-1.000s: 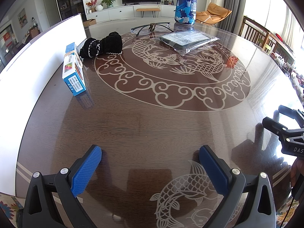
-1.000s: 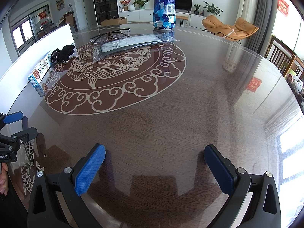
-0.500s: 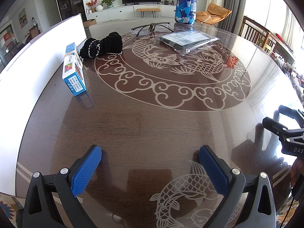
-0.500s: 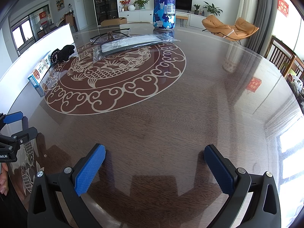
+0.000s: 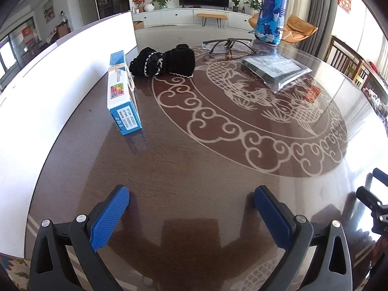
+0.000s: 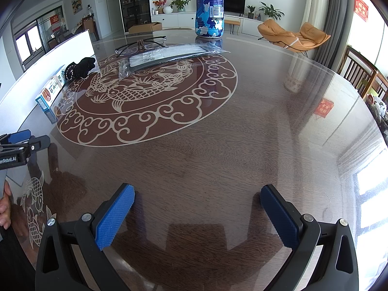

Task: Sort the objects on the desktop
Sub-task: 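Move the left tool onto the ointment box and close on it, then lift the ointment box with the left tool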

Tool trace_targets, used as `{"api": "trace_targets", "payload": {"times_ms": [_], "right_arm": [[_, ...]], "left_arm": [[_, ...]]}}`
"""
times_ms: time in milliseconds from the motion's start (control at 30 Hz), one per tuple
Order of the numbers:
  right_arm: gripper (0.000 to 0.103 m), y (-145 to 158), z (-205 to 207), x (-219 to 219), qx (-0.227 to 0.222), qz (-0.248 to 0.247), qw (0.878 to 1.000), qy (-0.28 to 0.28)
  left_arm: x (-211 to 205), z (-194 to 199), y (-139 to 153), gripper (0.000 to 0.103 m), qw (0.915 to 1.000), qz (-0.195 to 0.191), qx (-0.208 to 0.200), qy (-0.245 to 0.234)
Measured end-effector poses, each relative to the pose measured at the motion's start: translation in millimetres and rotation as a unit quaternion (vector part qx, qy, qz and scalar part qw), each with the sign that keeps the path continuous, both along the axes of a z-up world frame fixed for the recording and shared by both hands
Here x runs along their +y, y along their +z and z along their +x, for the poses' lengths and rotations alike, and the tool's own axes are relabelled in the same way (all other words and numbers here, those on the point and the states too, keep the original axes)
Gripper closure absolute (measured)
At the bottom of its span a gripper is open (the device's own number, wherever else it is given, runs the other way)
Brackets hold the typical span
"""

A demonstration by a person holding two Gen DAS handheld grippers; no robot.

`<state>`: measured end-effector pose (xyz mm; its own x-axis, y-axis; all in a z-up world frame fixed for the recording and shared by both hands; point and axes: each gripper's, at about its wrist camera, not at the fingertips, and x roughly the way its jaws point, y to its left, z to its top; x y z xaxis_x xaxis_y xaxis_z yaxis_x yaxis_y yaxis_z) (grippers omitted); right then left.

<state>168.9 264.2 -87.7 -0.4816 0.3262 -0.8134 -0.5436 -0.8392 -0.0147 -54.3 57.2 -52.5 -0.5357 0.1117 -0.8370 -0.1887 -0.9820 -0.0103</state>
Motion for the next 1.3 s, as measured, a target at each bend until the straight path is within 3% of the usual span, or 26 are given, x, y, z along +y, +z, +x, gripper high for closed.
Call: {"api": "trace_targets", "payload": {"times_ms": [333, 700, 733, 767, 833, 867, 900, 967, 1300], "right_arm": [[0.000, -0.1, 0.0, 0.0, 0.000, 0.000, 1.000, 0.000], [0.000, -0.1, -0.1, 0.0, 0.000, 0.000, 1.000, 0.000], [0.000, -0.2, -0.1, 0.0, 0.000, 0.000, 1.000, 0.000], [0.000, -0.1, -0.1, 0.0, 0.000, 0.000, 1.000, 0.000], [0.000, 0.0, -0.1, 0.0, 0.000, 0.000, 1.000, 0.000], [0.000, -0.3, -0.1, 0.0, 0.000, 0.000, 1.000, 0.000], [0.000, 0.0, -0.1, -0.1, 0.000, 0.000, 1.000, 0.000], [0.000, -0.3, -0.1, 0.0, 0.000, 0.000, 1.000, 0.000], [0.000, -0.1, -0.1, -0.1, 0.000, 0.000, 1.000, 0.000]], "left_arm": [[-10.9, -89.0, -3.4, 0.000, 0.9996, 0.001, 0.006, 0.028], [-35.3, -137.2, -3.9, 0.000, 0.9970, 0.004, 0.007, 0.076], [-36.9, -136.1, -2.1, 0.010, 0.9964, 0.010, 0.015, 0.082], [-39.6, -132.8, 0.5, 0.033, 0.9955, 0.014, 0.029, 0.089], [-47.7, -125.0, 2.4, 0.053, 0.9944, 0.023, 0.042, 0.094], [-52.6, -120.7, 2.7, 0.069, 0.9940, 0.032, 0.046, 0.094], [-55.6, -117.7, 2.5, 0.076, 0.9939, 0.036, 0.048, 0.092], [-61.8, -111.1, 1.8, 0.081, 0.9936, 0.048, 0.047, 0.091], [-51.2, -57.6, 5.2, 0.081, 0.9968, 0.045, 0.034, 0.056]]}}
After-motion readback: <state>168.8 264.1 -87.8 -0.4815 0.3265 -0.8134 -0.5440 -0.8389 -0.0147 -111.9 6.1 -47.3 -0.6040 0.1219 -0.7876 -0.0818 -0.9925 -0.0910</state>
